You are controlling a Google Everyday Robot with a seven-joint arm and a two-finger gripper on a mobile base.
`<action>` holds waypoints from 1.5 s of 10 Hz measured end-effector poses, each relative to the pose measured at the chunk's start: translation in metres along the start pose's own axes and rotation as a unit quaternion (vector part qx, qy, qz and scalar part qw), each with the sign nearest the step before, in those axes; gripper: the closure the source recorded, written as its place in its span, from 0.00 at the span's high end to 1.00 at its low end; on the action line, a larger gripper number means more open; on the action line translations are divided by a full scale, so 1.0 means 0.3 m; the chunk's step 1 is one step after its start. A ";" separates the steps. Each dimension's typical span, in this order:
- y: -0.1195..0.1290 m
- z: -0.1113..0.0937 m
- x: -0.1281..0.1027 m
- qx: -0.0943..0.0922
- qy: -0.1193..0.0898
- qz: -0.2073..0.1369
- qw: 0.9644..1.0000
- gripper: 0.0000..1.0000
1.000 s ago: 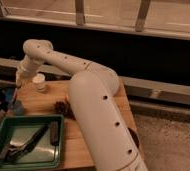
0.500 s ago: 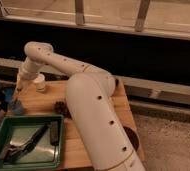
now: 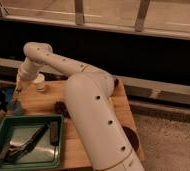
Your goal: Place fork in plastic cup
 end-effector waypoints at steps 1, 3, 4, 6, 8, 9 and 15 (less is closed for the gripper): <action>0.005 -0.003 0.001 0.010 0.001 -0.003 1.000 0.20; 0.020 -0.005 0.000 0.062 0.004 -0.009 0.998 0.20; 0.021 0.002 0.002 0.067 0.005 -0.009 0.998 0.20; 0.000 0.004 0.000 0.069 0.006 -0.007 0.998 0.20; 0.004 0.028 0.006 0.065 0.012 -0.007 0.998 0.20; -0.004 0.035 0.006 0.063 0.014 -0.006 0.998 0.20; -0.001 0.107 0.008 0.042 0.028 -0.007 0.999 0.23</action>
